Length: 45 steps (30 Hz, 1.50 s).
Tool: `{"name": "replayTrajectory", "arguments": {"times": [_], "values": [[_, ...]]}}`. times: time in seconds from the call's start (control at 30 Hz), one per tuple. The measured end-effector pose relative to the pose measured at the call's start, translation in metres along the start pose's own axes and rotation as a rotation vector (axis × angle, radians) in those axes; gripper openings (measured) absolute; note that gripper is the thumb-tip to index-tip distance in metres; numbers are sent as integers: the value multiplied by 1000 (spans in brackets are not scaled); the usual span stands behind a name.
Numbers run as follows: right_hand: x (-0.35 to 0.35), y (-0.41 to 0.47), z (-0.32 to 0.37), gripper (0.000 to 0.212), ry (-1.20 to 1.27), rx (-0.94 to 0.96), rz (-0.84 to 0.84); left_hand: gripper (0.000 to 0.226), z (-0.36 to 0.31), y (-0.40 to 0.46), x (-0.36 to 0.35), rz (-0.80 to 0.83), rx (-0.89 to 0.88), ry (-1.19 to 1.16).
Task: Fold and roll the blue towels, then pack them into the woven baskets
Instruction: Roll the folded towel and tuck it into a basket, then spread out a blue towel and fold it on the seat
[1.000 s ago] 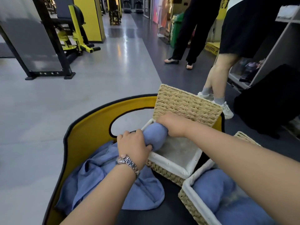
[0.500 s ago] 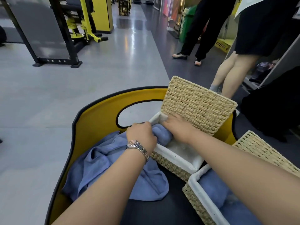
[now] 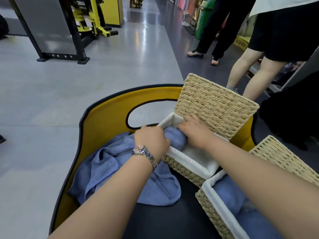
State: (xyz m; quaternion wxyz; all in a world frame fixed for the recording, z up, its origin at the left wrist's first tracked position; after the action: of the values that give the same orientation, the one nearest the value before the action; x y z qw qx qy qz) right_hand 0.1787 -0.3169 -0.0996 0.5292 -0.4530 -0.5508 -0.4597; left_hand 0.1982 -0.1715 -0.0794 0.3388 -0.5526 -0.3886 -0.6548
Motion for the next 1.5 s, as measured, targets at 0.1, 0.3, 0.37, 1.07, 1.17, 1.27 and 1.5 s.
{"name": "replayTrajectory", "arguments": {"times": [0.1,0.3,0.37,1.07,1.17,1.27,1.5], "values": [[-6,-4,0,32,23,-33,33,24,-2,-5,-6,23,-19,-13],[26,-29,17,37,61,-119,-63,25,16,-32,14,-97,-104,-103],[38,-50,33,28,153,-182,-76,22,35,-46,14,-17,-94,-63],[40,-151,182,29,305,-112,49,14,81,-124,24,134,-137,-154],[38,-157,173,71,359,-164,19,9,38,-157,48,145,-340,-373],[24,-166,162,70,564,-218,55,2,6,-205,57,210,-587,-434],[-11,-207,167,31,434,-121,608,29,-19,-263,33,579,-750,-447]]}}
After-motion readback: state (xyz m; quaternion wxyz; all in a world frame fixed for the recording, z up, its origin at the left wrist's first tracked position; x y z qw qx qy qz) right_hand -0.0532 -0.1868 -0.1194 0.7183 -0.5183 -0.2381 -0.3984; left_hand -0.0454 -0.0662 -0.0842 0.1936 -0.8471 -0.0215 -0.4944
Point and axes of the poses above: each hand's wrist, its own y-axis towards the middle knuckle, its own x-axis out of the back of the hand, z = x × y, the point moved 6 cm from there along y, towards the middle knuckle, and after that the axes turned 13 degrees about y, right-handed, at the moved point
